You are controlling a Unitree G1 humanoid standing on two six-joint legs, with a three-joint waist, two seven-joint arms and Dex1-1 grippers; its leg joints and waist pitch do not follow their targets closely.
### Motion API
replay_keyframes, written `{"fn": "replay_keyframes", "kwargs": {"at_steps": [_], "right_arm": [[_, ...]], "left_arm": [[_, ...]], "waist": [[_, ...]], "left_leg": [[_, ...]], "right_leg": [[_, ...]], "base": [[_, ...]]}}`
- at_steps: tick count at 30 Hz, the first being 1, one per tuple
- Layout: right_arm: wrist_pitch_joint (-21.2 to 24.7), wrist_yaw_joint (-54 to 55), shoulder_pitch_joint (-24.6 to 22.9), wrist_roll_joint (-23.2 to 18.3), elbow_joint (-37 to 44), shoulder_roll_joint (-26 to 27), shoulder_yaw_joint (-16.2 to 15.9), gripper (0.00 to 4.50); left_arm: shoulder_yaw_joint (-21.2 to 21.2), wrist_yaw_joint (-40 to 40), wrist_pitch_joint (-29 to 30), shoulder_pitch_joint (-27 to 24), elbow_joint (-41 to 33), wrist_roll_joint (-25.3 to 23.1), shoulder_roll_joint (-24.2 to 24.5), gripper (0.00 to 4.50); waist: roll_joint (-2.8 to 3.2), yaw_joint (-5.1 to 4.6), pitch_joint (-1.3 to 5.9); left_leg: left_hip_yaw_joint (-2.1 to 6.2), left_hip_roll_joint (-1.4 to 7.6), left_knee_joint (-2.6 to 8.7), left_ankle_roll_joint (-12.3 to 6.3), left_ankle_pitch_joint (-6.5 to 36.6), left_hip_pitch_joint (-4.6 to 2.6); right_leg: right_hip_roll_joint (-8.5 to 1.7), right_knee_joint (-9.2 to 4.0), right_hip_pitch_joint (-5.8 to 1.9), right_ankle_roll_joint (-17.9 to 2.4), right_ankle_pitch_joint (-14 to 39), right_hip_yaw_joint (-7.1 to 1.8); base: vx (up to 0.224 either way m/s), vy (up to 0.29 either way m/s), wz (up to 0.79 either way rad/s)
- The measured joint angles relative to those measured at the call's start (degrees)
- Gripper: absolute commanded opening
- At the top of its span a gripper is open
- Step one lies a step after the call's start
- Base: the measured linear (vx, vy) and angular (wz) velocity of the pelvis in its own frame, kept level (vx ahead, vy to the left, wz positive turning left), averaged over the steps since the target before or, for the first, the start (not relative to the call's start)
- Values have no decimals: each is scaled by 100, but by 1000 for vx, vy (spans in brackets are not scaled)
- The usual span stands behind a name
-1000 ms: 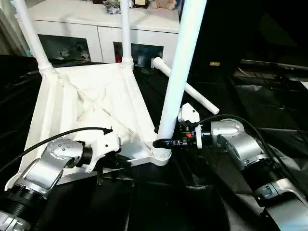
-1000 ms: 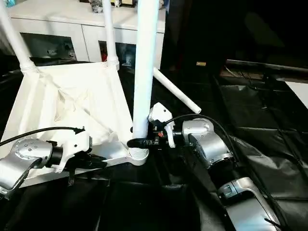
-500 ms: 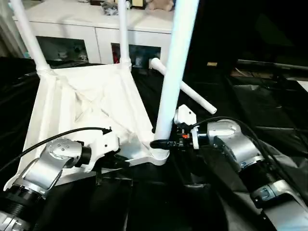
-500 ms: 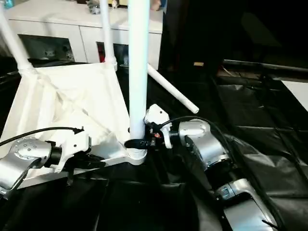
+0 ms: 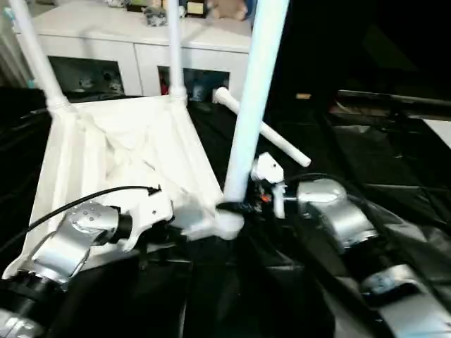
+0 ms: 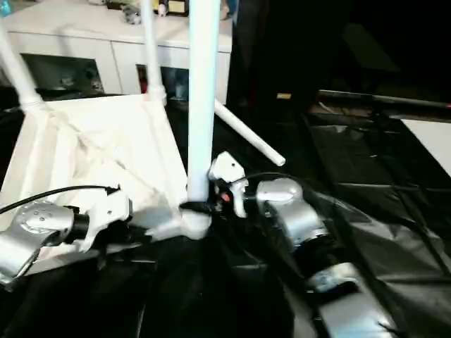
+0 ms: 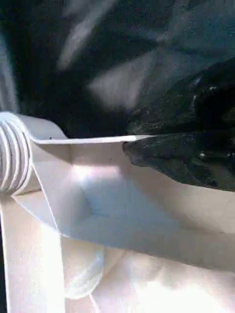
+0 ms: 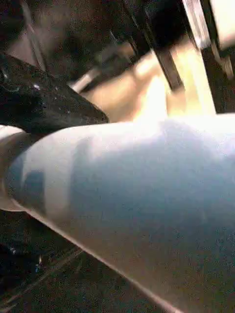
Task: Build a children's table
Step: Rotate leg to tighten
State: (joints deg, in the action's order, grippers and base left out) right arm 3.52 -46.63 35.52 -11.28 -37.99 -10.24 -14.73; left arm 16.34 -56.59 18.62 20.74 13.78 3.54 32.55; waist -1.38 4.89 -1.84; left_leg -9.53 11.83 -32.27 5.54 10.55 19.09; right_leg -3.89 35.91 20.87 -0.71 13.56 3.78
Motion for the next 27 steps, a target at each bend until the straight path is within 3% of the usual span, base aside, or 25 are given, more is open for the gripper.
{"fn": "replay_keyframes", "kwargs": {"at_steps": [6,13,27], "right_arm": [[86,1745,101,125,-354,440,514,185],[101,3153,504,310,-948,728,790,185],[104,3513,756,484,-1282,936,990,185]], "left_arm": [[-149,1322,1127,238,3,-1,-1261,0],[-188,2558,2018,496,8,-350,-2480,0],[-158,2812,2323,648,13,-496,-2634,0]], "waist": [[7,12,7],[29,24,36],[40,10,62]], "left_leg": [[-14,-7,-5,-1,0,-8],[-20,-19,7,-1,1,0],[-19,-20,54,0,2,2]], "right_leg": [[-4,-15,1,1,0,-15],[-21,-18,0,13,0,-14],[-18,-56,5,49,12,-7]], "base": [[0,0,0],[0,0,0],[0,0,0]]}}
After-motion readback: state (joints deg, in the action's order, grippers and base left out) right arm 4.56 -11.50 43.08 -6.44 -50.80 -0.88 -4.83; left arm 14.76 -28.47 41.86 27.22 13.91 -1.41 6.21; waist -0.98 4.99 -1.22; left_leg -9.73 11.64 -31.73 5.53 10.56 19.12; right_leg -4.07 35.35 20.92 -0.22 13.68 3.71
